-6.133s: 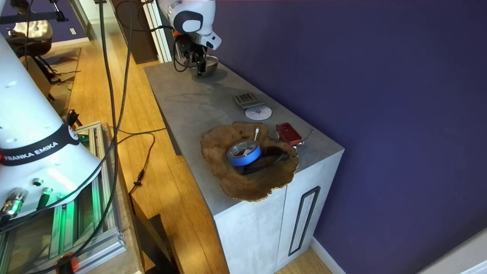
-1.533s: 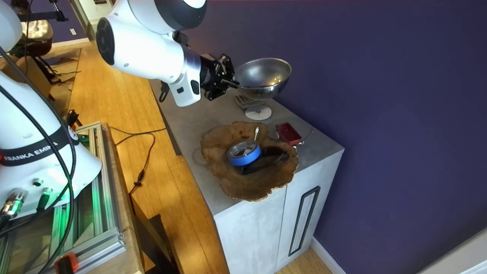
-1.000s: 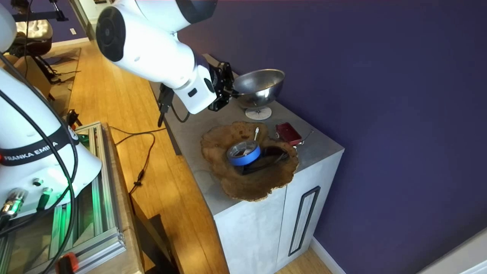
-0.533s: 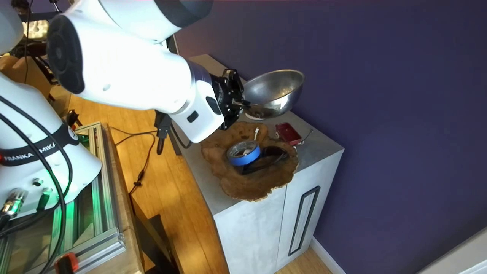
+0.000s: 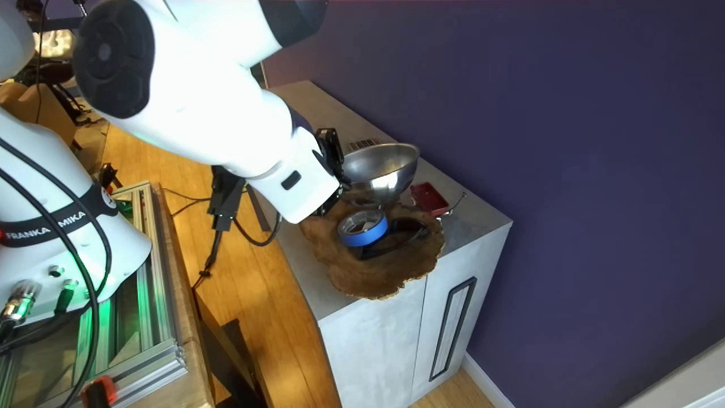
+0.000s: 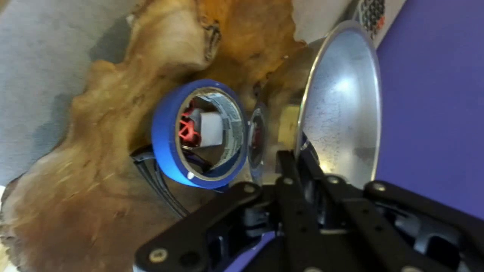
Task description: Move the silver bowl from the table to the tray
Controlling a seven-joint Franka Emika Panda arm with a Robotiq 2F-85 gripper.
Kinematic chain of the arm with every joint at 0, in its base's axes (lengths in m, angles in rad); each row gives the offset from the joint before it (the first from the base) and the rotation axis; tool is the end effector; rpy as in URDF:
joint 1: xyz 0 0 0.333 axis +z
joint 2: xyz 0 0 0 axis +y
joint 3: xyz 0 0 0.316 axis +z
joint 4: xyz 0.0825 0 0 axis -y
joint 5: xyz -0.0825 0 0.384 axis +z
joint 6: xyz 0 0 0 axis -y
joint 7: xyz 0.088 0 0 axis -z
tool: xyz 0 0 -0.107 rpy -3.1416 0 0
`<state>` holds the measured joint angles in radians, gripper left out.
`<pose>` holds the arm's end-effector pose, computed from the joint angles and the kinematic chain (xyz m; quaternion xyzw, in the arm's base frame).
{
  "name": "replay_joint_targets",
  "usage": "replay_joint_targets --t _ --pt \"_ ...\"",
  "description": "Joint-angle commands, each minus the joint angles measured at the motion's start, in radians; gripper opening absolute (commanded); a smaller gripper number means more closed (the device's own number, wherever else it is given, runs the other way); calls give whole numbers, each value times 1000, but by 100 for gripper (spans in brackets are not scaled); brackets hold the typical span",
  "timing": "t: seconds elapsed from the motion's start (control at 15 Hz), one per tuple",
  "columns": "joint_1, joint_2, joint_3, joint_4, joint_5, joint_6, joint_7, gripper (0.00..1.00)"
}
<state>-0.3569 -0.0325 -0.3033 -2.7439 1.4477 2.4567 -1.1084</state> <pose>0.2888 -0.2232 0.2105 -0.8477 0.3829 -0.2111 0.3003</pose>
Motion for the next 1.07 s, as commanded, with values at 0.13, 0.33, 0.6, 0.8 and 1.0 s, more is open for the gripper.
replay_joint_targets --t 0.13,0.33,0.6,0.8,1.0 --pt "-1 4 -26 21 -193 -1 73 5" --pt "5 25 -25 37 -205 10 114 32" --pt "-6 -33 -36 37 -170 111 129 60" --pt "-19 -129 -54 14 -160 179 109 81" --pt "-11 -89 -59 47 -172 160 106 78"
